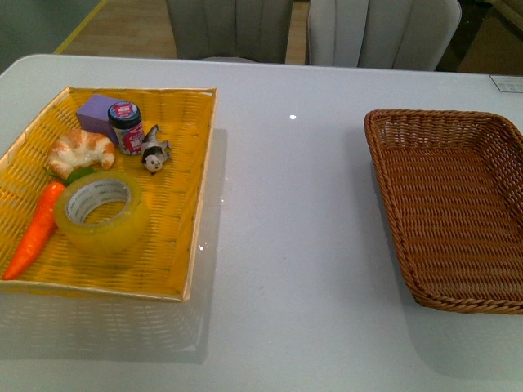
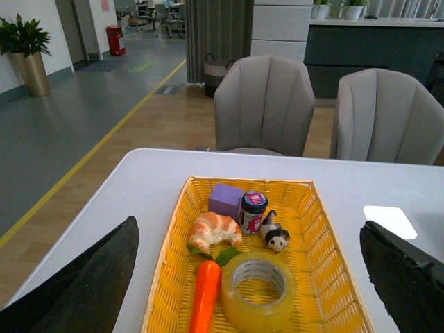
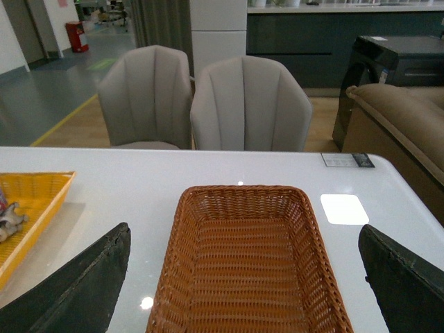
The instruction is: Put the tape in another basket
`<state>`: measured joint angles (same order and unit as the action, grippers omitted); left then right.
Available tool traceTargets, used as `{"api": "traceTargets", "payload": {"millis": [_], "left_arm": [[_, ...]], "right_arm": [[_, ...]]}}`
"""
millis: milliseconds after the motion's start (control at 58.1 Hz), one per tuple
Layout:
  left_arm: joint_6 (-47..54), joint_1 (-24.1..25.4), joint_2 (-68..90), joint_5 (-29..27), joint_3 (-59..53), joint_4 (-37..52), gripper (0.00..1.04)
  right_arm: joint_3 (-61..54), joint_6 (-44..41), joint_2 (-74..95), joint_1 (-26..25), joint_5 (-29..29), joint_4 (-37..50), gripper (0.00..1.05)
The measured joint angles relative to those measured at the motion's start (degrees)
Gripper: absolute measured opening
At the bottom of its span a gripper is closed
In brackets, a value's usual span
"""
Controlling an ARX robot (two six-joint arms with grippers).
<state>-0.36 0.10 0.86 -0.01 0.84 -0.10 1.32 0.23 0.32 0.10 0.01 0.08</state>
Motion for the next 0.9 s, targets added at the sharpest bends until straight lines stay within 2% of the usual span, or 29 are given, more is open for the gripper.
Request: {"api": "traceTargets", "payload": {"millis": [654,672,723,792,844,895], "left_arm": [[0.0,0.1,0.1,0.5,0.0,-0.1,0.96],[-0.6,0.9,1.1,3.4,0.5,-1.8,0.96],[-2.2,5.3,7.5,17.5,4.7,-10.1,0.96],[-3.8,6.9,18.4,27.8,8.3,-9.0,0.96],[-4.5,6.4,25.2,29.4,10.7,-4.3,0.96],[-5.4,4.8,34.9,27.7,14.1,3.0,0.96]], "right_arm": [[0.0,0.0,0.0,0.0,0.0,0.0,0.96],[0.0,0.0,0.0,0.0,0.0,0.0,0.96],[0.0,0.0,0.0,0.0,0.1,0.0,0.96],[0.0,0.0,0.0,0.0,0.0,0.0,0.96],[0.0,0.0,0.0,0.0,0.0,0.0,0.96],[0.0,0.0,0.0,0.0,0.1,0.0,0.96]]}}
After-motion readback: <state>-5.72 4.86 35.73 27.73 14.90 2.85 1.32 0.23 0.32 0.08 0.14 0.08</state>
